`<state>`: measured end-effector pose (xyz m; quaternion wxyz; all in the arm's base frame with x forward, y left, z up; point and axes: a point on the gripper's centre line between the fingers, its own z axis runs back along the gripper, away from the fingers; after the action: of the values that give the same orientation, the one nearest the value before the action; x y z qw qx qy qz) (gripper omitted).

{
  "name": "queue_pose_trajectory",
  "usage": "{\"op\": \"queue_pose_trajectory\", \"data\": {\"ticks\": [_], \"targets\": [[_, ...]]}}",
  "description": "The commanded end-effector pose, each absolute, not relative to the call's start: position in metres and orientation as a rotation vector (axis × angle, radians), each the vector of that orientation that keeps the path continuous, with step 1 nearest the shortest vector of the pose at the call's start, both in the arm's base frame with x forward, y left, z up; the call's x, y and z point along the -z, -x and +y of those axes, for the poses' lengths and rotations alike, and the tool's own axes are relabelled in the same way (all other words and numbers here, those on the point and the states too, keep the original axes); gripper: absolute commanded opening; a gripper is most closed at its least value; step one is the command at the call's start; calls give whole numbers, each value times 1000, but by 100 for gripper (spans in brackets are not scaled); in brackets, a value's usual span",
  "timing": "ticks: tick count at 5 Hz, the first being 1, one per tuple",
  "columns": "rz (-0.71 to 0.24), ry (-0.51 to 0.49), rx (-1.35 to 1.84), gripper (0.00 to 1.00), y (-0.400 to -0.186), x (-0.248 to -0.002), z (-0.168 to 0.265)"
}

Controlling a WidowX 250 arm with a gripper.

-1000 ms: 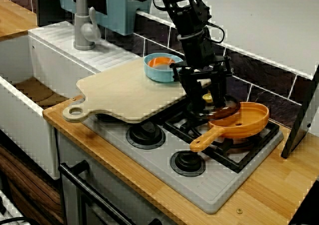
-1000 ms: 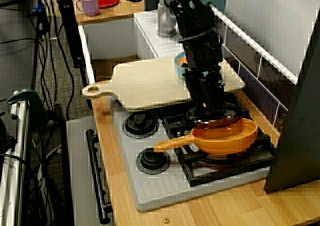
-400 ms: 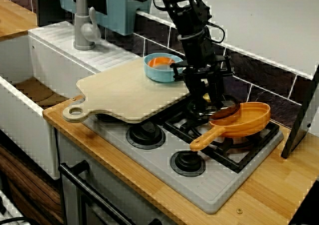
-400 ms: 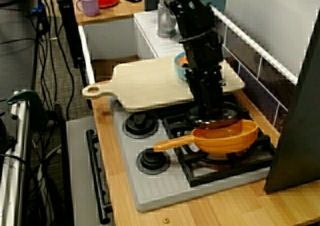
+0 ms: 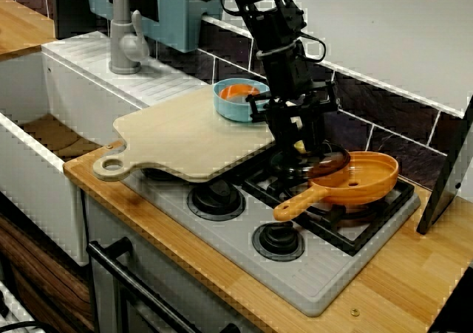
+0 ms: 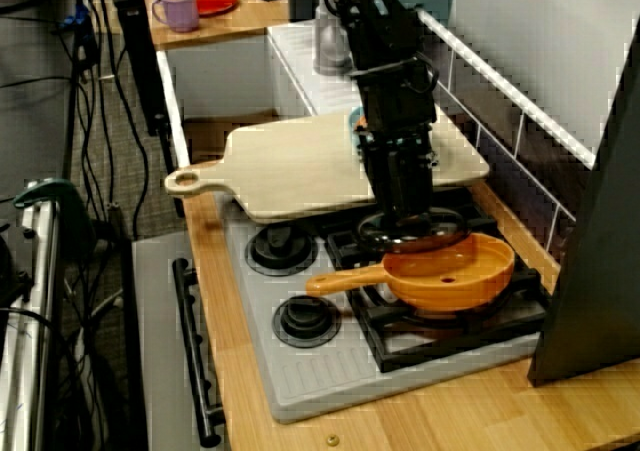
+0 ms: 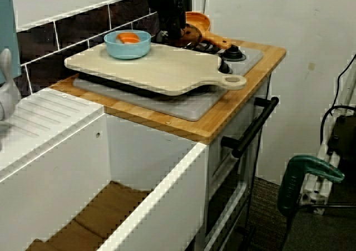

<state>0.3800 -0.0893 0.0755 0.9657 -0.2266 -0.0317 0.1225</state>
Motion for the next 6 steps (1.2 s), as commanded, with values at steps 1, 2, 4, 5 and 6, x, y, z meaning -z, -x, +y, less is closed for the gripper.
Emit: {"op": "queue_pose_trajectory", "data": {"ticks": [1, 2, 4, 5, 6], "targets": [[-171, 524, -249, 0, -381, -136, -70], [-175, 543, -252, 0, -376, -145, -64], [-170, 560, -254, 0, -364, -156, -52], [-161, 537, -214, 0, -354, -157, -42], [-163, 501, -180, 0, -346, -155, -35]]}}
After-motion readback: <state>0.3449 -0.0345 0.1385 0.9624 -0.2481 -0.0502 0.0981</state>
